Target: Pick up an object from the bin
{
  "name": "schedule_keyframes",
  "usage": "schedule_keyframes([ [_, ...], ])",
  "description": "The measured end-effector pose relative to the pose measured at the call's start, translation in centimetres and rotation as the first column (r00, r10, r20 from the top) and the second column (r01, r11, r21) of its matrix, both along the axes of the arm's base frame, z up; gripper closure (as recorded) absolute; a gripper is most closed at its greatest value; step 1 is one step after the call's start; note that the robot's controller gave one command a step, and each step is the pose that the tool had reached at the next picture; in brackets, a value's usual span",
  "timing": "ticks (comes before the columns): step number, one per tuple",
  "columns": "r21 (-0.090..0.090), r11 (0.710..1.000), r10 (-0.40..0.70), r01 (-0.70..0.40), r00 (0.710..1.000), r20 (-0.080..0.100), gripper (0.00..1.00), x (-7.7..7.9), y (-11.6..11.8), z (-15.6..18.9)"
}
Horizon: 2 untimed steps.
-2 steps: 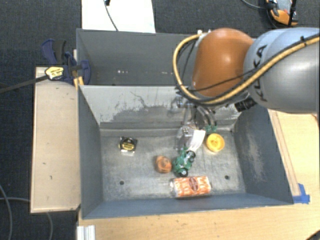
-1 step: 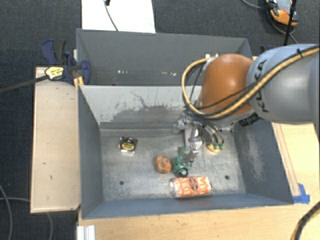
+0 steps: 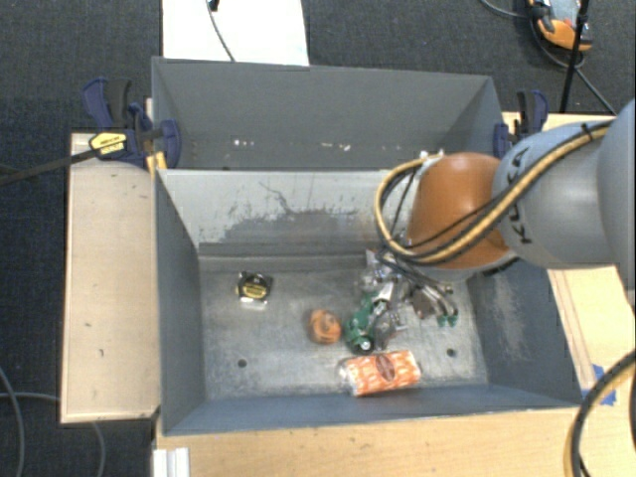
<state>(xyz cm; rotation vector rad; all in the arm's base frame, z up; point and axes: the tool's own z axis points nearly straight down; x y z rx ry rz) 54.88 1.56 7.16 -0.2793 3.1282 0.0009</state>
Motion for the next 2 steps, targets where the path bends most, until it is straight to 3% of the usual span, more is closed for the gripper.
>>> schedule_keyframes([
  [1, 0.0, 1.0, -0.001, 0.001, 1.0, 0.0, 1.0, 0.0, 0.0, 0.0],
  [2, 0.0, 1.0, 0.006, -0.006, 1.0, -0.006, 1.0, 0.2, -0.3, 4.6],
])
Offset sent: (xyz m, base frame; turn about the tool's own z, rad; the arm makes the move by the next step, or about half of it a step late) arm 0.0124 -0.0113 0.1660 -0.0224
